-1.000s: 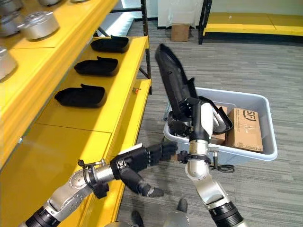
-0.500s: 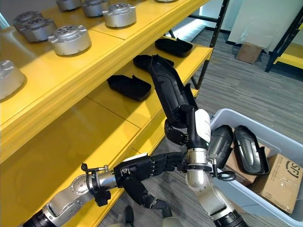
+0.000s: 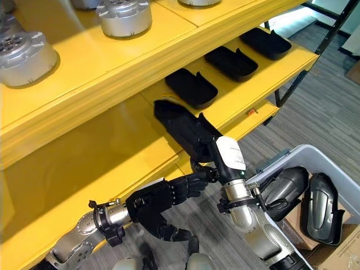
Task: Move parts from the plastic box to the shelf.
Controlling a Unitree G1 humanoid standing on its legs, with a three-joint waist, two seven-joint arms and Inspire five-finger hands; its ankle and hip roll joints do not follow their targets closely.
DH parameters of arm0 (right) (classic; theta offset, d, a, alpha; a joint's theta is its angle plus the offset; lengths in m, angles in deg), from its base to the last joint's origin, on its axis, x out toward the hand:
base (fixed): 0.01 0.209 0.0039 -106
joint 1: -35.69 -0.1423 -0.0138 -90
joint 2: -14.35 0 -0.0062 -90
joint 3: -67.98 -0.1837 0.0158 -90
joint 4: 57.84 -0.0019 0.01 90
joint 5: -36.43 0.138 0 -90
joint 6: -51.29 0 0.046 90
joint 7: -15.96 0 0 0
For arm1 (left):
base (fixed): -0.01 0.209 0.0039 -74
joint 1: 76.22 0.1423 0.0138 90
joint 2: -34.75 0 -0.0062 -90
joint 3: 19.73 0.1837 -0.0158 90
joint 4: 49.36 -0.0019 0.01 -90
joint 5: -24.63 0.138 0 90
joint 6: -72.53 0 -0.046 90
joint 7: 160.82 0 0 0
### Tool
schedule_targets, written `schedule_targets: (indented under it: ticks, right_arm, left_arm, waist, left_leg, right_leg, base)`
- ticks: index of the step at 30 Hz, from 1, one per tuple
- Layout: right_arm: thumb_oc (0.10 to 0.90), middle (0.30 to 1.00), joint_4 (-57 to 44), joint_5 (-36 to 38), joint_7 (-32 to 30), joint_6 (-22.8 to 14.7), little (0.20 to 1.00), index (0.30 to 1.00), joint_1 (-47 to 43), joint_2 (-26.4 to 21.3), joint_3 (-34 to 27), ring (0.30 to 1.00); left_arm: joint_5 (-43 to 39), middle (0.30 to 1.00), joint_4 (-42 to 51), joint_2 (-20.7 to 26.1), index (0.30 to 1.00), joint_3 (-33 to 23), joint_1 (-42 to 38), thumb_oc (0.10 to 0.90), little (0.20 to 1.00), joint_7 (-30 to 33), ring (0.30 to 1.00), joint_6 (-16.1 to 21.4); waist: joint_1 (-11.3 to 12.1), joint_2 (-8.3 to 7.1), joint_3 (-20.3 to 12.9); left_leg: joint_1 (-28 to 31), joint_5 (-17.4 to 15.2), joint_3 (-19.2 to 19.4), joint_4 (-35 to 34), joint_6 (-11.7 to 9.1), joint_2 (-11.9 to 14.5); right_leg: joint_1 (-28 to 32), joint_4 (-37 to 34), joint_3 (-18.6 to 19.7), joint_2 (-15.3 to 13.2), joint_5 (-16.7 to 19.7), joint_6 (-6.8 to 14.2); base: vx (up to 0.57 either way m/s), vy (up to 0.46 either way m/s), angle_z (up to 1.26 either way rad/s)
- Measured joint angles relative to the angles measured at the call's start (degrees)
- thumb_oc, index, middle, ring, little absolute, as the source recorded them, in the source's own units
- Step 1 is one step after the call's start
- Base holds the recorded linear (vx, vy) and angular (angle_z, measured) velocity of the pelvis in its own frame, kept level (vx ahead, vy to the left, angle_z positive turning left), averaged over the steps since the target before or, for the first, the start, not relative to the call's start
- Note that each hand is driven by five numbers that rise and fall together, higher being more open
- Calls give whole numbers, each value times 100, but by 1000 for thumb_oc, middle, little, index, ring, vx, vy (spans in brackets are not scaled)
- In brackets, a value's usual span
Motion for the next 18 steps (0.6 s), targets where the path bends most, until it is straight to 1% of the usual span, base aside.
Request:
schedule_targets:
  ticks: [1, 2, 3, 4, 6, 8, 10, 11, 12, 13, 14, 15, 16, 18]
  right_arm:
    - [400, 300, 0, -35, 43, -48, 300, 300, 1, 34, 28, 300]
    - [400, 300, 1, -124, 41, -102, 300, 300, 4, 18, 21, 300]
    - [400, 300, 12, -164, 81, -182, 300, 300, -26, -50, -57, 300]
    - [400, 300, 34, -167, 140, -236, 300, 300, -52, -41, -115, 300]
    - [400, 300, 80, -163, 238, -304, 300, 300, -113, -92, -135, 300]
    - [400, 300, 231, -165, 315, -428, 300, 300, -227, -177, -119, 300]
    - [400, 300, 256, -165, 385, -427, 300, 300, -241, -180, -93, 300]
    - [400, 300, 283, -168, 400, -453, 300, 300, -236, -185, -82, 300]
    - [400, 300, 285, -169, 403, -451, 300, 300, -213, -230, -49, 300]
    - [400, 300, 291, -169, 404, -450, 300, 300, -212, -239, -37, 300]
    - [400, 300, 360, -166, 404, -450, 300, 300, -210, -216, 32, 300]
    - [400, 300, 443, -165, 404, -447, 300, 300, -206, -176, 104, 300]
    - [400, 300, 487, -166, 406, -445, 300, 300, -198, -136, 155, 300]
    - [400, 300, 481, -166, 410, -445, 300, 300, -183, 0, 160, 300]
  left_arm:
    - [2, 1000, -87, 48, 1000, -60, -41, 900, 1000, 6, 1000, 1]
    - [3, 1000, -185, 37, 1000, -65, -119, 900, 1000, -2, 1000, 1]
    - [37, 1000, -266, 34, 1000, -62, -243, 900, 1000, -2, 1000, 9]
    - [47, 1000, -285, 41, 1000, -48, -294, 900, 1000, -3, 1000, 19]
    - [49, 1000, -357, 47, 1000, -4, -342, 900, 1000, 4, 1000, 97]
    - [90, 1000, -356, 53, 1000, 46, -341, 900, 1000, 12, 1000, 124]
    - [124, 1000, -357, 77, 1000, 54, -327, 900, 1000, 38, 1000, 132]
    - [243, 1000, -377, 82, 1000, 61, -310, 900, 1000, 95, 1000, 205]
    - [339, 1000, -392, 85, 1000, 105, -305, 900, 1000, 249, 1000, 253]
    - [473, 1000, -398, 80, 1000, 100, -299, 900, 1000, 304, 1000, 283]
    - [763, 1000, -406, 84, 1000, 95, -255, 900, 1000, 438, 1000, 372]
    - [964, 1000, -406, 87, 1000, 84, -195, 900, 1000, 524, 1000, 381]
    - [1081, 1000, -406, 94, 1000, 70, -124, 900, 1000, 580, 1000, 381]
    - [1125, 1000, -405, 119, 1000, -72, 35, 900, 1000, 618, 1000, 381]
  waist:
    - [21, -91, 19]
    - [-28, -105, 15]
    - [-117, -52, -11]
    - [-141, 10, -38]
    - [-57, -13, -42]
    - [66, -3, -62]
    - [100, -5, -64]
    - [177, -24, -79]
    - [183, -48, -132]
    - [192, -52, -134]
    - [186, -76, -153]
    - [194, -103, -229]
    - [206, -117, -304]
    - [273, -147, -351]
  left_leg:
    - [19, 7, 4, -94, 1, -3]
    - [34, 6, 22, -164, 1, -27]
    - [136, -44, 17, -530, 67, -60]
    - [209, -82, 10, -754, 125, -50]
    - [222, 28, -58, -880, 194, -128]
    - [188, 74, -103, -985, 234, -222]
    - [193, 28, -96, -1044, 288, -255]
    - [176, -30, -120, -1025, 256, -277]
    - [161, -41, 11, -1043, 253, -292]
    - [162, -37, -2, -1035, 264, -314]
    - [186, 27, -90, -1034, 286, -354]
    - [191, 67, -172, -1070, 329, -383]
    - [206, 139, -207, -1105, 350, -411]
    - [201, 188, -340, -1145, 381, -462]
  right_leg:
    - [36, 50, -38, -74, -13, 26]
    - [74, 55, -114, -66, -28, 49]
    - [118, 51, -283, -85, -67, 123]
    - [96, 84, -402, -52, -73, 135]
    - [49, 180, -397, -128, -70, 143]
    - [72, 108, -410, -231, -6, 240]
    - [104, 79, -461, -261, 24, 267]
    - [113, 65, -489, -313, 61, 276]
    - [132, 39, -544, -376, 78, 297]
    - [156, 37, -586, -393, 86, 297]
    - [238, 26, -659, -400, 87, 294]
    - [267, 10, -665, -410, 87, 295]
    - [281, -1, -668, -406, 87, 295]
    - [324, -3, -668, -428, 93, 298]
  base:
    - [27, 212, 31]
    - [7, 312, 71]
    - [-117, 303, 88]
    - [-141, 318, 74]
    - [-110, 301, 33]
    - [-83, 277, 22]
    - [-122, 396, 15]
    - [-125, 458, 22]
    - [-96, 363, 22]
    - [-71, 352, 40]
    - [-23, 171, 38]
    - [-30, 214, 43]
    - [-30, 189, 41]
    - [-28, 184, 34]
